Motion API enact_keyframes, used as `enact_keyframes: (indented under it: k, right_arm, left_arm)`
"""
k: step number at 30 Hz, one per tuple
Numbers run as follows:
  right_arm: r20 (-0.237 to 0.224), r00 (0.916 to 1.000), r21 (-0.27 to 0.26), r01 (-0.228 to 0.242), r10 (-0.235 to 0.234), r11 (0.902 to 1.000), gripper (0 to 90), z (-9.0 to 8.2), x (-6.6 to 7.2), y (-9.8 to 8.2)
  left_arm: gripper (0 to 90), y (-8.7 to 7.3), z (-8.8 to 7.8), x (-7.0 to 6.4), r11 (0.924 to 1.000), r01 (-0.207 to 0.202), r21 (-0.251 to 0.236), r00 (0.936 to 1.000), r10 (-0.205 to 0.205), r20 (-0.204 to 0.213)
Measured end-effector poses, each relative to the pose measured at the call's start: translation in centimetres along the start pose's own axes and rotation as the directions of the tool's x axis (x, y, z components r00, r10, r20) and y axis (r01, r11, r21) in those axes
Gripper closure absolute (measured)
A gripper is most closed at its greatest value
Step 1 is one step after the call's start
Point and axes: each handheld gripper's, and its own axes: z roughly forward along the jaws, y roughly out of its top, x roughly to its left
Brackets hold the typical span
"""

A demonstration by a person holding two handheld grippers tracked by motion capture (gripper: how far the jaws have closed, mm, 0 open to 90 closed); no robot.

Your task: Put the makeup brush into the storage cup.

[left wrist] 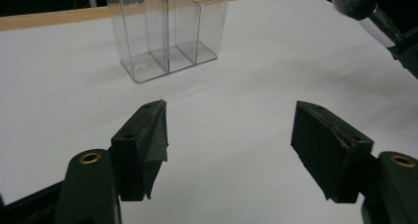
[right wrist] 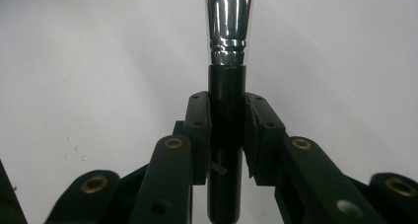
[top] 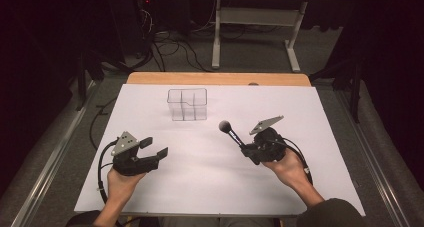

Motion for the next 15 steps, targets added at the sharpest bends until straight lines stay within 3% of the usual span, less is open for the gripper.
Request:
enact_keyframes:
  k: [15]
  right_arm:
    - [-0.029,0.9996,-0.080,0.000,-0.002,0.9968,76.7,-0.5,1.6,-1.2]
  left_arm:
    - [30.1,0.0,0.1,-0.3,0.9999,-0.011,0.004,0.9998,0.011,0.015]
